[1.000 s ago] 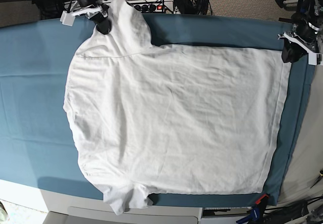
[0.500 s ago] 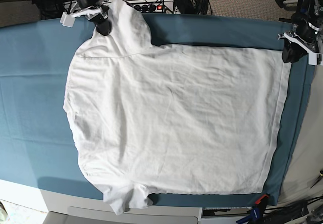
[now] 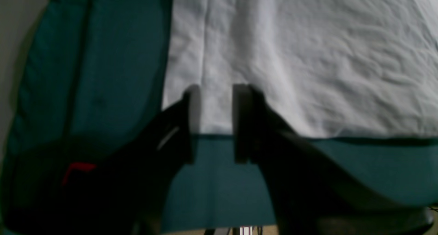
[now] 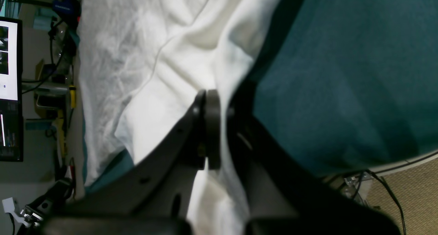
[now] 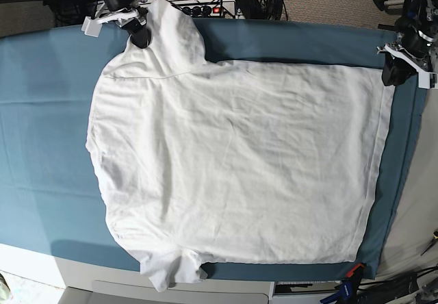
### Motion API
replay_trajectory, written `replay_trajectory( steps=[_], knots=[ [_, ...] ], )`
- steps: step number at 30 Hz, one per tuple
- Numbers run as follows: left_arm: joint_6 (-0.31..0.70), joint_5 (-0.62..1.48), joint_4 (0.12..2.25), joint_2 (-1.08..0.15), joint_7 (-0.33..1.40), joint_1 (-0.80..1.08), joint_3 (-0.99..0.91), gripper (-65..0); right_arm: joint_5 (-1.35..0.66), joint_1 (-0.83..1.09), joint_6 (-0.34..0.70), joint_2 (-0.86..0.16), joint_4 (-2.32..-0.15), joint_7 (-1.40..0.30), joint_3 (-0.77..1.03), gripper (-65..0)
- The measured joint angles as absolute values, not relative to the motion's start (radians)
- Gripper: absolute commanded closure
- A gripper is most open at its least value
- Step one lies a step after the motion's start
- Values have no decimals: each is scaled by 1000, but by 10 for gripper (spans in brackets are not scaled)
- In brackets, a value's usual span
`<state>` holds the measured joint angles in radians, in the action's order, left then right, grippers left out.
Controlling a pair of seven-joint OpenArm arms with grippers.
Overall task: Fold the T-shirt properly
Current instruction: 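Lower the left gripper and grasp the shirt's shoulder edge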
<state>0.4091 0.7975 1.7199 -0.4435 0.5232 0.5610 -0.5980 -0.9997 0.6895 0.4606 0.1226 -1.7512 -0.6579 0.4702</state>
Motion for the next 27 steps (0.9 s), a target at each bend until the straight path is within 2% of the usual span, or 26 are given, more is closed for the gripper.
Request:
replay_trajectory(
  steps=[17, 21, 27],
  knots=[
    [409, 893, 1720, -450, 633, 503, -597, -173, -1000, 690, 461, 123, -1751, -658, 470, 0],
    [319, 900, 1713, -460, 633, 477, -597, -173, -1000, 690, 461, 122, -1751, -659, 470, 0],
    [323, 936, 1515, -516, 666, 373, -598, -173, -1000, 690, 461, 122, -1751, -659, 470, 0]
  ],
)
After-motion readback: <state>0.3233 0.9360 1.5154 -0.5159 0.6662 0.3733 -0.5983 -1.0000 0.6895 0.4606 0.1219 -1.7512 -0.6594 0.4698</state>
